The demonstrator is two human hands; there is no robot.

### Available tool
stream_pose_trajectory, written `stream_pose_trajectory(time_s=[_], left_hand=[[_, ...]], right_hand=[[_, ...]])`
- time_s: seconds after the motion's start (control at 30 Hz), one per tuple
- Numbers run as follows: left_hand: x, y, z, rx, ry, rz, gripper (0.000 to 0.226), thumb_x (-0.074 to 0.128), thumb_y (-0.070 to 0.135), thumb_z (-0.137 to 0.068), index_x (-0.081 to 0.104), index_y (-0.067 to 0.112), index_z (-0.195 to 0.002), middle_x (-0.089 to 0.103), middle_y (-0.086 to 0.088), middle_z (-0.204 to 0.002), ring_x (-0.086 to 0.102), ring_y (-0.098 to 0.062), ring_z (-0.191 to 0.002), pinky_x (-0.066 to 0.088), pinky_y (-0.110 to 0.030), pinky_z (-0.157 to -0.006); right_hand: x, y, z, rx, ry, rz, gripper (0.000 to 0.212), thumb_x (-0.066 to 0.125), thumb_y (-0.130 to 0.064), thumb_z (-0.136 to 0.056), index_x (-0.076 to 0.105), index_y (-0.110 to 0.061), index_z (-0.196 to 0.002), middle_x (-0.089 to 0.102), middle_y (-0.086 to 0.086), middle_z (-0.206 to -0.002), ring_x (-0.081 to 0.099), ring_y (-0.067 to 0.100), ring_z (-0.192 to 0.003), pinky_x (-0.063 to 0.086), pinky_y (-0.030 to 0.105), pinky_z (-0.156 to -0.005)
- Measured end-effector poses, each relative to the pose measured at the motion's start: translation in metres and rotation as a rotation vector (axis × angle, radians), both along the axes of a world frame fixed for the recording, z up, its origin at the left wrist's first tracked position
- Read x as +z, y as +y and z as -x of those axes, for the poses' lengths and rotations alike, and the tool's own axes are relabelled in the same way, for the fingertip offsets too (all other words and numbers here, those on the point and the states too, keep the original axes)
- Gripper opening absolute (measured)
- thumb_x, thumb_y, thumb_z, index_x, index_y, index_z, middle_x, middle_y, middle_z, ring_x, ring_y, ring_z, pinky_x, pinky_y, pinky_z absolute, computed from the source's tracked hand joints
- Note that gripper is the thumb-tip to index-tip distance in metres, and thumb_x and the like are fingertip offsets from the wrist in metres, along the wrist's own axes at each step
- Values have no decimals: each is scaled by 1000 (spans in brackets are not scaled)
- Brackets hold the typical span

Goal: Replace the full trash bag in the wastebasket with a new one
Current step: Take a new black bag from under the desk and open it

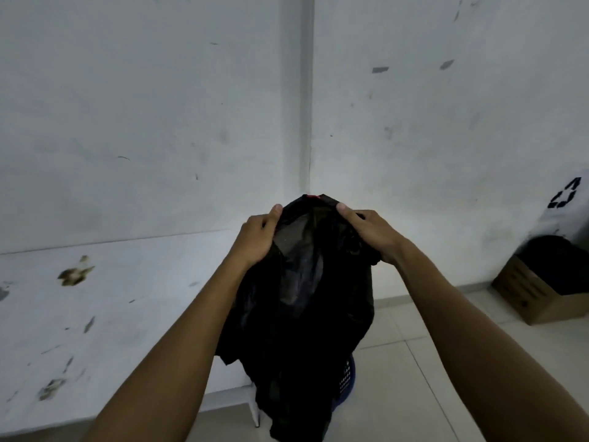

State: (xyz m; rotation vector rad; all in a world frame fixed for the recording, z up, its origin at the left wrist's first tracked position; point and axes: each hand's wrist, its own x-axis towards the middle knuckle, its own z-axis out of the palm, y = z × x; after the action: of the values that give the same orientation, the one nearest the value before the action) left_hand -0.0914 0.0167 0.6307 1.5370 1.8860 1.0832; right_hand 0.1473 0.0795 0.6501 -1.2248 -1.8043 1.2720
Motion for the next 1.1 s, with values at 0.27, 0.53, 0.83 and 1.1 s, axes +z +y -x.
stream_pose_trajectory(time_s=[0.27, 0.53, 0.83, 1.1], left_hand=[[-6, 29, -130, -29, -652, 68, 64, 17, 62, -100, 68, 28, -118, 69, -2, -120, 63, -17, -111, 43, -38, -107], [-19, 46, -153, -97, -987, 118, 96, 0, 75, -89, 56, 12, -135, 66, -11, -126, 62, -23, -118, 48, -36, -100], [-77, 37, -111, 539, -114, -288, 44, 33, 45, -103, 68, 19, -97, 63, 7, -87, 58, -10, -81, 48, -25, -76], [-89, 43, -130, -81, -1031, 260, 97, 2, 83, -81, 56, 24, -136, 66, -3, -125, 62, -18, -117, 48, -34, -100]], right_hand=[[-29, 28, -20, 63, 190, 159, 70, 47, -77, -86, 70, -20, -121, 75, 0, -110, 72, 10, -98, 56, 25, -85], [-68, 36, -14, -254, 445, 215, 52, 66, -61, -85, 71, -18, -113, 77, 2, -100, 74, 15, -94, 58, 39, -93], [-78, 60, -22, -364, 413, 219, 30, 67, -50, -90, 68, -20, -93, 73, 5, -98, 70, 20, -94, 58, 35, -84], [-90, 65, -17, -311, 294, 355, 56, 54, -69, -88, 62, -16, -104, 67, 2, -101, 65, 16, -93, 53, 25, -76]])
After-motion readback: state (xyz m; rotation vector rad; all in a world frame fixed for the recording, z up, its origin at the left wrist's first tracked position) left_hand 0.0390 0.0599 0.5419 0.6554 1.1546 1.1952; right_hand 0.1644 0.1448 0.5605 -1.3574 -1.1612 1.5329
